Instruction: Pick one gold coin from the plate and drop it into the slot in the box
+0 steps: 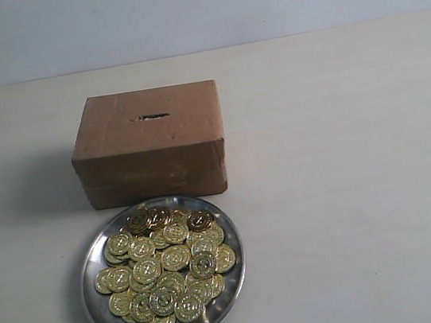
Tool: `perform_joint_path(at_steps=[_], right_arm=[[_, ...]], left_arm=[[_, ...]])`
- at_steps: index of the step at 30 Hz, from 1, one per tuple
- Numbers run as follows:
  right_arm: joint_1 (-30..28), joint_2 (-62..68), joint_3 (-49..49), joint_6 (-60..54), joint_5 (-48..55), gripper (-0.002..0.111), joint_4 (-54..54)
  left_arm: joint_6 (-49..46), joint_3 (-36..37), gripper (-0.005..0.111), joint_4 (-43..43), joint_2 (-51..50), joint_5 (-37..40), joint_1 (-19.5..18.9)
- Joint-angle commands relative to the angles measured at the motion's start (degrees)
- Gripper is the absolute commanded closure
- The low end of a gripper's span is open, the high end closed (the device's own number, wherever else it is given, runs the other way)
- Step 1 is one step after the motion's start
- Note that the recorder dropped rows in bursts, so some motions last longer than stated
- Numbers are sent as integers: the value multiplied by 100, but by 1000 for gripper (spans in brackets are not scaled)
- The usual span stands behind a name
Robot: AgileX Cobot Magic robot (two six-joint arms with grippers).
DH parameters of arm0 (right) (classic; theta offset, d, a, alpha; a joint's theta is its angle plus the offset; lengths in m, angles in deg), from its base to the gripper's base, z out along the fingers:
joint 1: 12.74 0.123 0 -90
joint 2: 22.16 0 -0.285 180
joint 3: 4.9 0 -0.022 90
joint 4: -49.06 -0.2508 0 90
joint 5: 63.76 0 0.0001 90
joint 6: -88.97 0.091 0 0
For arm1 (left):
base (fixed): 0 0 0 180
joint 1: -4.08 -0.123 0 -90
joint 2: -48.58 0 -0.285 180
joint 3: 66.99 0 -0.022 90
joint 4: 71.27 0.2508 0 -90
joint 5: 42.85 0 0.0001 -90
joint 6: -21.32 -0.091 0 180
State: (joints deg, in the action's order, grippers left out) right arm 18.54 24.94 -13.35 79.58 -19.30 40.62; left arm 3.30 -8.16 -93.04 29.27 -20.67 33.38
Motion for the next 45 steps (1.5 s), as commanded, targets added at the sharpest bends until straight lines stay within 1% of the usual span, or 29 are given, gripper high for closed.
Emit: perform_joint_path(at_steps=[1,4,7,10,14,17,24,26,32,34,39,44,45], right_arm=[[-9,-1232,-1930,871,-1327,108,195],[-9,-1861,-3116,1326,-1823,108,210],[-9,-2252,-4036,1699,-2173,108,198],[-9,-2618,-5059,2117,-2994,108,173],[-9,-2885,-5905,2211,-4048,108,158],[-9,-2943,-6340,2173,-4308,108,158],[-9,-2943,-6876,2067,-4800,108,207],[-9,-2943,-6876,1939,-4854,108,207],[-9,-2943,-6876,1554,-4783,108,207],[-9,-2943,-6876,1426,-4717,108,207],[-9,-2943,-6876,997,-4575,108,207],[-9,-2943,-6876,573,-4322,108,216],[-9,-2943,-6876,538,-4223,108,216]], left_arm=[[72,88,107,-132,23,-158,-19],[72,88,107,-156,23,-158,-19],[72,154,107,-154,23,-172,-19],[72,412,107,-298,23,-343,-19],[72,869,107,-791,23,-833,-19],[72,1181,107,-886,23,-1041,-19],[72,1807,107,-1143,23,-1677,-19],[81,1839,107,-1307,23,-1972,-19],[-30,1839,107,-1278,23,-2056,-19],[-135,1839,107,-1098,23,-2056,-19],[-135,1839,107,-222,23,-2044,-19],[-148,1839,107,322,23,-1917,-19],[-126,1839,107,322,23,-1867,-19]])
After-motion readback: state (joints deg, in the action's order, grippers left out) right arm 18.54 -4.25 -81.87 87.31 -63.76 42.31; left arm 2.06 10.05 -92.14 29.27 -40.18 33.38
